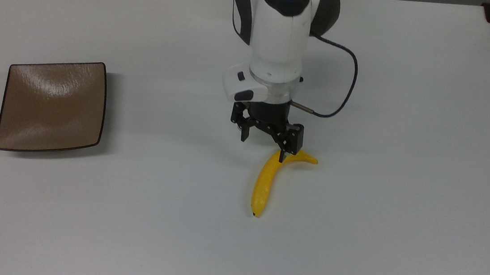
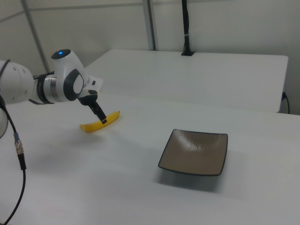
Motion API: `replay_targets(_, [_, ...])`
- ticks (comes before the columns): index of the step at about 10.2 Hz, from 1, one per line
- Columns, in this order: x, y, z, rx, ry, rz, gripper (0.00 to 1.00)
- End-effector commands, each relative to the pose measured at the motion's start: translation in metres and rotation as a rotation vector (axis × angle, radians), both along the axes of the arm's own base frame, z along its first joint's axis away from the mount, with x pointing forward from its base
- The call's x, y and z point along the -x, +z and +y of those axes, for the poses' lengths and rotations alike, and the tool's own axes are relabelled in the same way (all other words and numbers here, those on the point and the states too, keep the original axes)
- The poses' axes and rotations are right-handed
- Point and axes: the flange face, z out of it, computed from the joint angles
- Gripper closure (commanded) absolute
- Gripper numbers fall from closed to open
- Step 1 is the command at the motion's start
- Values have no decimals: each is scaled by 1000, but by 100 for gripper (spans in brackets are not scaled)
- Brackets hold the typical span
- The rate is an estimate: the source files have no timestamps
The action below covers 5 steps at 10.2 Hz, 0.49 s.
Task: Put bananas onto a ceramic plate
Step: 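Move the open gripper over the yellow banana and lower it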
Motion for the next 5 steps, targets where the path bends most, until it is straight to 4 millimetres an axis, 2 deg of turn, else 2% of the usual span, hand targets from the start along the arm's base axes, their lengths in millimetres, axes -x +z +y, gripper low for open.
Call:
replay_targets(1, [-16,-29,22,24,-23,-21,0])
replay_targets(3, [-21,-46,27,23,-34,-8,0])
replay_targets(4, [-24,-53,30,23,-33,-7,3])
replay_targets(5, [-23,-56,33,60,4,-16,39])
